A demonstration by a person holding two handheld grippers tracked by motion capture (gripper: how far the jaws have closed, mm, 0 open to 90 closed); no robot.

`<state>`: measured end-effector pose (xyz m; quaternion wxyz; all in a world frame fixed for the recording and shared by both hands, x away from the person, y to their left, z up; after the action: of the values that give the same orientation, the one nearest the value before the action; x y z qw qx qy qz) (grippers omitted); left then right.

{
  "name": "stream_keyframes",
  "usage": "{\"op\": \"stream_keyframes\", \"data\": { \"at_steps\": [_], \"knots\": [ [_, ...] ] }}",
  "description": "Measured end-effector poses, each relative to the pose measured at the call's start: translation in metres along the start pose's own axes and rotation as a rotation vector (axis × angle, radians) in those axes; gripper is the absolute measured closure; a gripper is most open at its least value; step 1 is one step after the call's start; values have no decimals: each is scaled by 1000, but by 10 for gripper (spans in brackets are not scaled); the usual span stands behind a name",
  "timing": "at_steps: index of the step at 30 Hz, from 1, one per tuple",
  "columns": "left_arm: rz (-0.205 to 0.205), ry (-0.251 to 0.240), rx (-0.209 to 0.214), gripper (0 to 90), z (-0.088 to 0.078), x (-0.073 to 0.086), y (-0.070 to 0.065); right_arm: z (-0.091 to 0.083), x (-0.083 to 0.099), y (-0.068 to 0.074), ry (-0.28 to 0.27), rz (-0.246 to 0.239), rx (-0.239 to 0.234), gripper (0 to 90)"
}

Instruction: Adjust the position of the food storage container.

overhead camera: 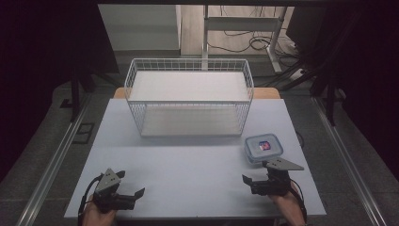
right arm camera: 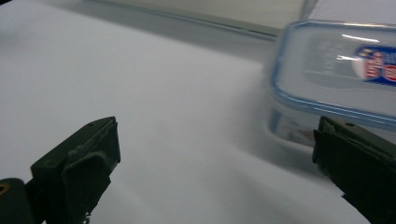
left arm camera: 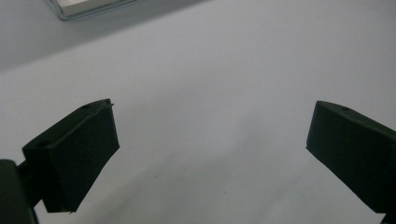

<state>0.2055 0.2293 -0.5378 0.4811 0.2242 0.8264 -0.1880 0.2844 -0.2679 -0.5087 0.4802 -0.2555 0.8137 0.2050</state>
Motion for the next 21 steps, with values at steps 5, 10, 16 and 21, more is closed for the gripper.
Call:
{"op": "stream_keyframes", "data": {
  "at_steps": [5, 10, 16, 21],
  "knots": [
    [1, -6, -2, 17, -2, 0, 0, 3, 1, -5, 25, 26, 65, 3],
    [10, 6, 1, 14, -2, 1, -1, 5, 1, -1, 59, -32, 67, 0],
    [2, 9, 8, 14, -1, 1, 0, 5, 0, -1, 87, -28, 60, 0],
    [-3, 9, 11, 14, -2, 1, 0, 3, -2, -3, 82, -27, 76, 0]
  ]
}}
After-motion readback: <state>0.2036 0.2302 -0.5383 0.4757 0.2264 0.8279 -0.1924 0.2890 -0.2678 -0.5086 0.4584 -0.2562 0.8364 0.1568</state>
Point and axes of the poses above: each handheld gripper's, and its own axes: z roughly forward along the jaws, x roughly out of its underside, y roughly to its left, the point moved 1 cm from there along z, roughly forward along the jaws, and after that the axes turned 7 degrees about -y, right-handed, at the moved point
